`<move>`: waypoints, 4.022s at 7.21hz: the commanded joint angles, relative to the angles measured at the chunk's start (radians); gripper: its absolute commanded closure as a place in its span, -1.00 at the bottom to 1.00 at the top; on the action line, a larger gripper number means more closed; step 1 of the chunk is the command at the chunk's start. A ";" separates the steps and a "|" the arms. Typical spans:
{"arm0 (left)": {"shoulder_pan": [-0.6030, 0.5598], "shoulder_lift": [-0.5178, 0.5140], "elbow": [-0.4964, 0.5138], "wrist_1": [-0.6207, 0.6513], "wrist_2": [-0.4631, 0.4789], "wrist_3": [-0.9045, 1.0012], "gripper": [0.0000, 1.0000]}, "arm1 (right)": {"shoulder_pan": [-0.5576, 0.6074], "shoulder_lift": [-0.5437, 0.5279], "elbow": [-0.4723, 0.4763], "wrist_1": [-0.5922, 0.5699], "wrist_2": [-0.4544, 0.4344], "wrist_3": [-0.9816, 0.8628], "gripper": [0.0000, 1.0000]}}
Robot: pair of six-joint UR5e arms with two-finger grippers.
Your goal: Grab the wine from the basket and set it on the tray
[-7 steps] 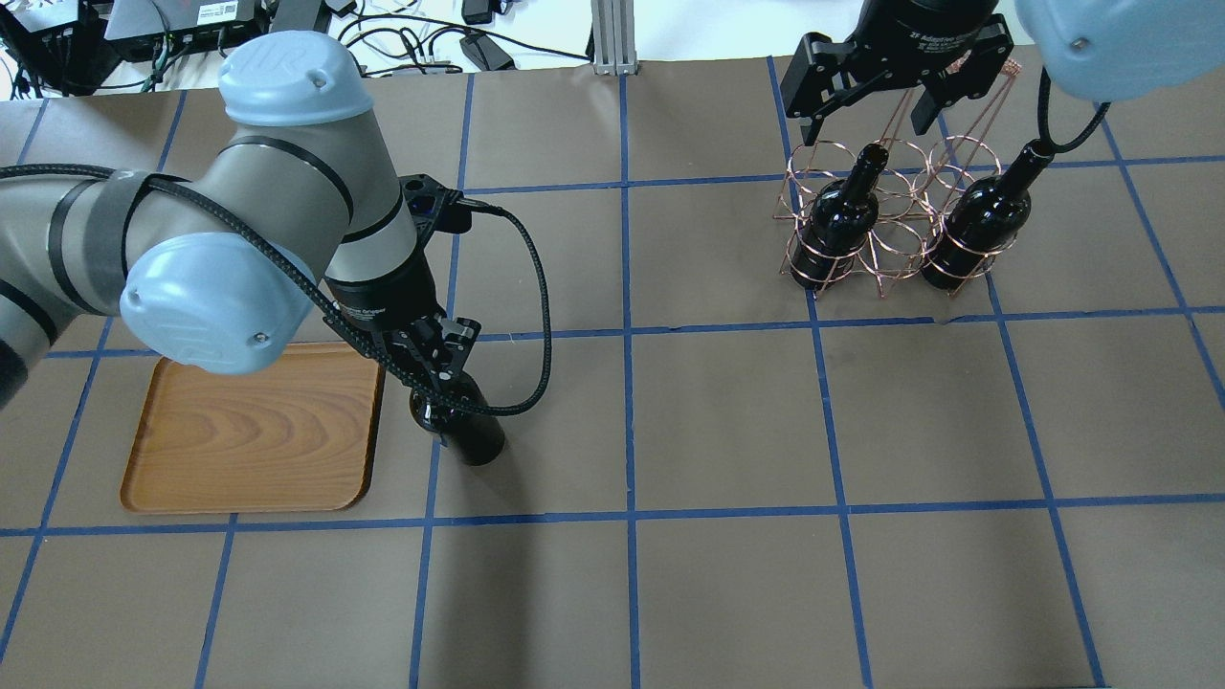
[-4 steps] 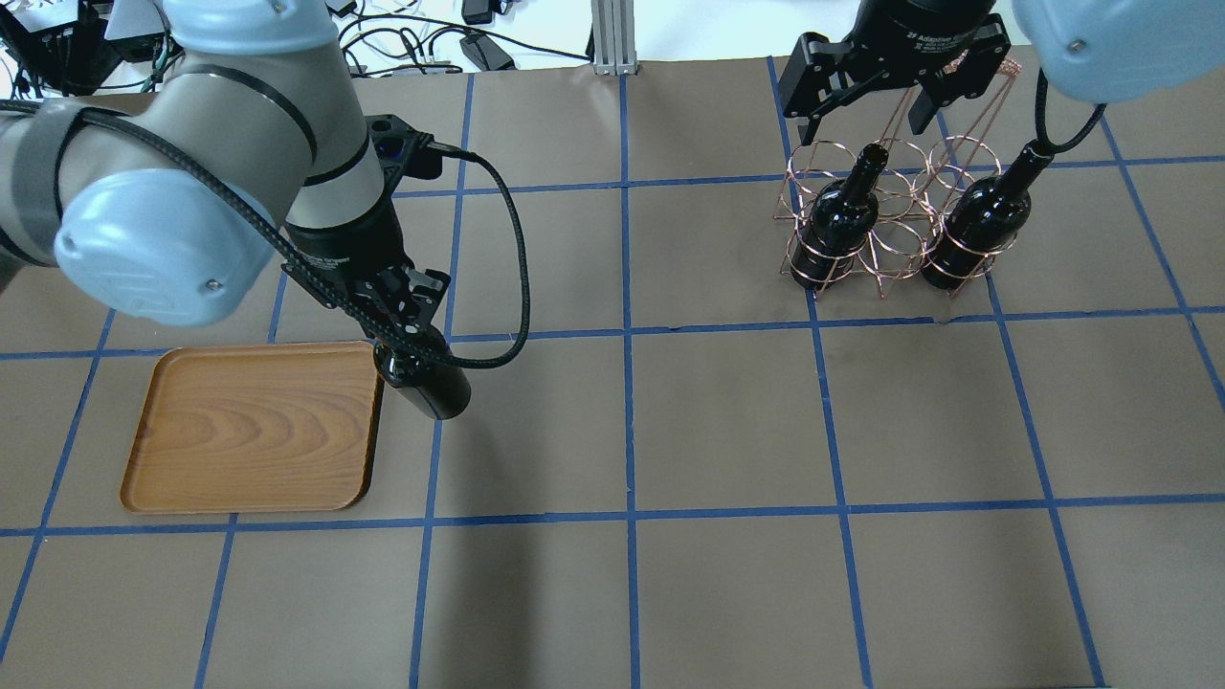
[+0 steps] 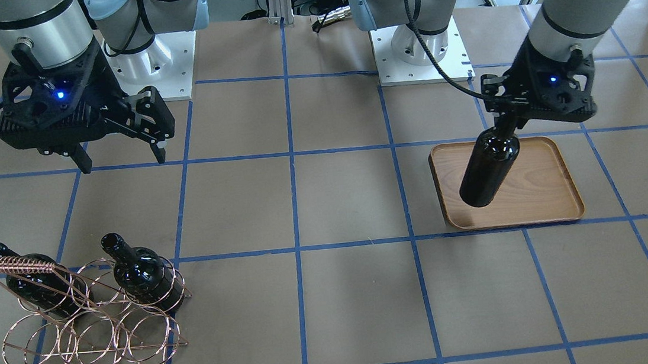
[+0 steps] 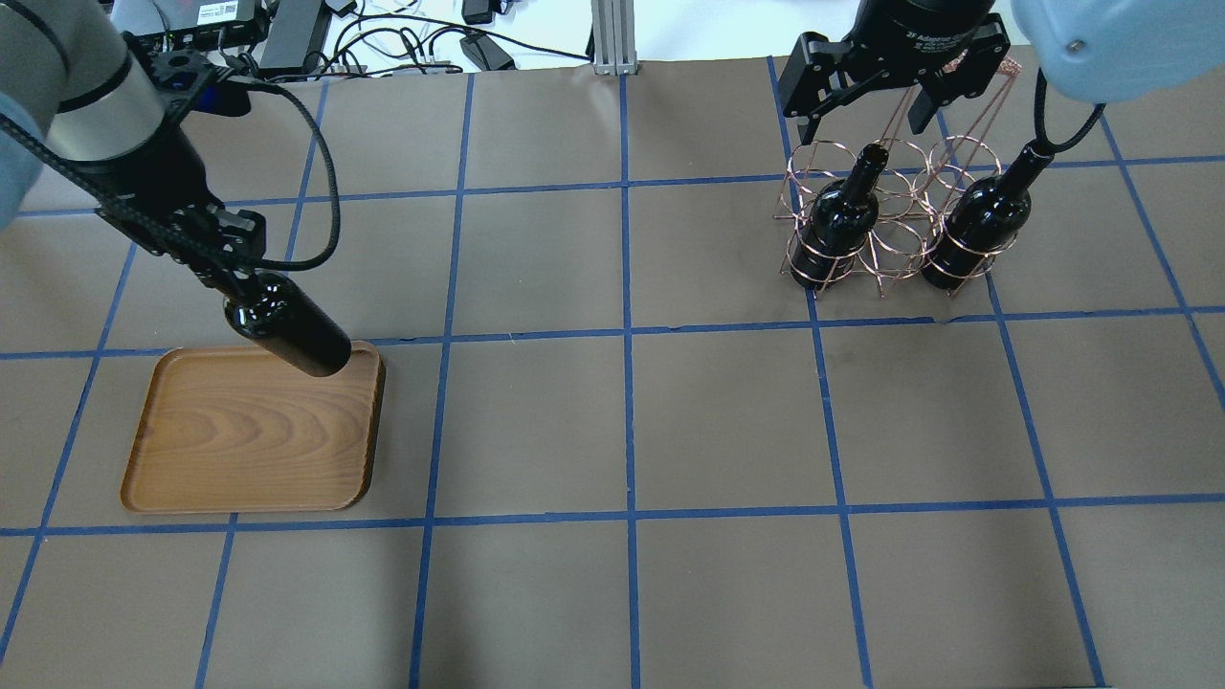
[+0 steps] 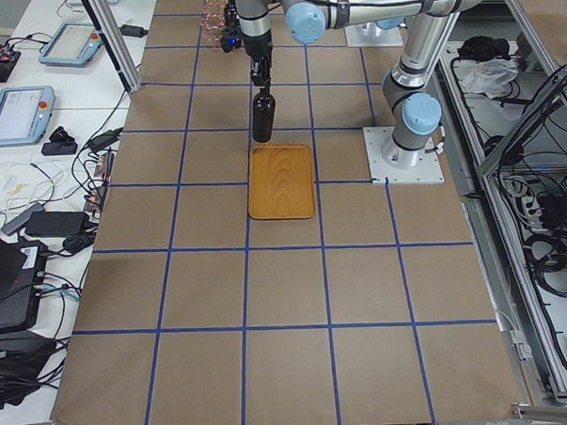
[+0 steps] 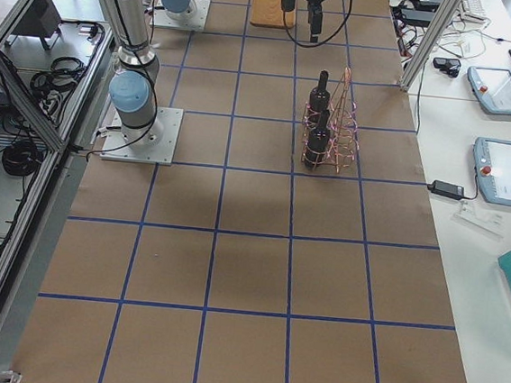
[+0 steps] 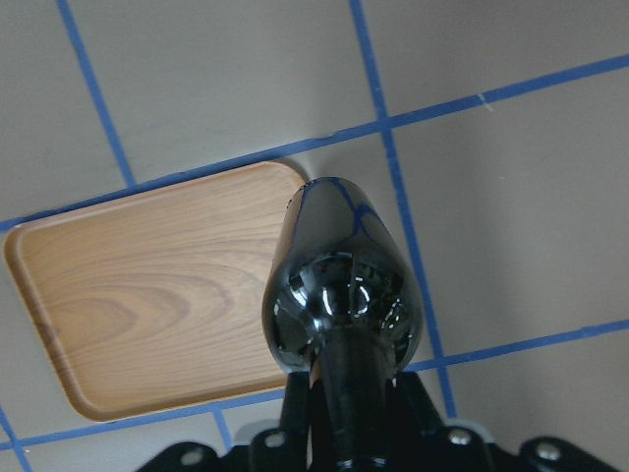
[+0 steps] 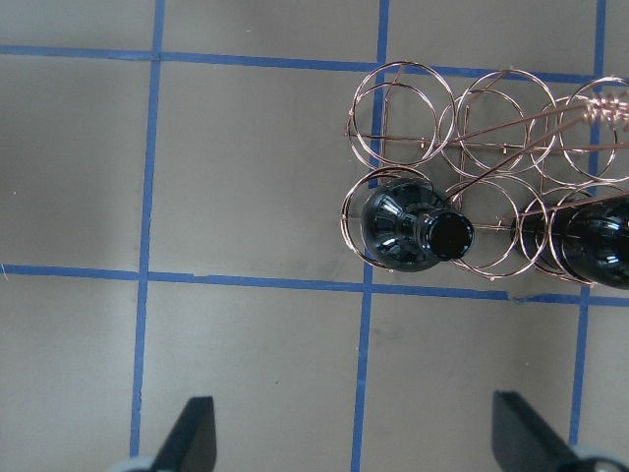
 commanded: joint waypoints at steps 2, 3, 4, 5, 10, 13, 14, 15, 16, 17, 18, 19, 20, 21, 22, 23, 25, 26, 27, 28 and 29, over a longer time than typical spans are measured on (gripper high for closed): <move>0.128 -0.011 -0.064 0.004 0.002 0.120 1.00 | 0.000 -0.002 0.000 0.002 0.000 0.000 -1.00; 0.145 -0.017 -0.095 0.040 0.008 0.123 1.00 | 0.000 -0.002 0.000 0.003 0.000 0.000 -1.00; 0.156 -0.026 -0.100 0.050 0.016 0.126 1.00 | 0.002 -0.002 0.000 0.002 0.000 0.000 -1.00; 0.158 -0.035 -0.101 0.050 0.046 0.126 1.00 | 0.000 -0.002 0.000 0.003 0.000 0.000 -1.00; 0.159 -0.060 -0.103 0.036 0.053 0.142 1.00 | 0.002 0.000 0.003 0.002 0.000 0.000 -1.00; 0.165 -0.051 -0.100 -0.021 0.051 0.142 1.00 | 0.002 0.000 0.003 0.002 0.000 0.000 -1.00; 0.178 -0.055 -0.100 -0.021 0.051 0.146 1.00 | 0.002 0.000 0.003 0.000 0.000 0.000 -1.00; 0.188 -0.057 -0.098 -0.019 0.051 0.154 1.00 | 0.002 0.000 0.003 0.000 0.000 0.000 -1.00; 0.190 -0.060 -0.100 -0.019 0.051 0.169 1.00 | 0.002 0.000 0.003 0.000 0.000 0.000 -1.00; 0.190 -0.063 -0.100 -0.019 0.051 0.169 1.00 | 0.002 0.000 0.003 0.000 0.000 0.000 -1.00; 0.190 -0.065 -0.100 -0.019 0.051 0.169 1.00 | 0.000 0.000 0.005 0.002 -0.006 0.000 -1.00; 0.190 -0.066 -0.100 -0.019 0.048 0.171 0.95 | 0.002 0.000 0.005 0.000 -0.002 0.000 -1.00; 0.190 -0.066 -0.100 -0.019 0.050 0.171 0.61 | 0.002 0.000 0.005 0.000 0.000 0.000 -1.00; 0.187 -0.054 -0.100 -0.025 0.039 0.153 -0.98 | 0.002 0.000 0.003 0.002 -0.005 0.000 -1.00; 0.178 -0.036 -0.086 -0.056 0.050 0.149 -1.00 | 0.002 0.000 0.005 0.002 -0.003 0.000 -1.00; 0.175 -0.022 -0.075 -0.088 0.048 0.124 -1.00 | 0.002 0.000 0.005 0.000 0.000 0.000 -1.00; 0.147 0.024 -0.048 -0.155 0.048 -0.037 -1.00 | 0.002 0.000 0.005 0.002 0.000 0.000 -1.00; 0.109 0.053 -0.035 -0.185 0.024 -0.127 -1.00 | 0.002 0.000 0.005 0.000 0.000 0.000 -1.00; 0.037 0.079 0.003 -0.183 -0.069 -0.221 -1.00 | 0.002 0.000 0.005 0.000 0.000 0.000 -1.00; -0.053 0.078 0.053 -0.183 -0.083 -0.279 -1.00 | 0.002 0.000 0.005 0.000 0.000 0.000 -1.00; -0.139 0.080 0.074 -0.167 -0.082 -0.289 -1.00 | 0.002 0.000 0.005 0.000 0.000 0.000 -1.00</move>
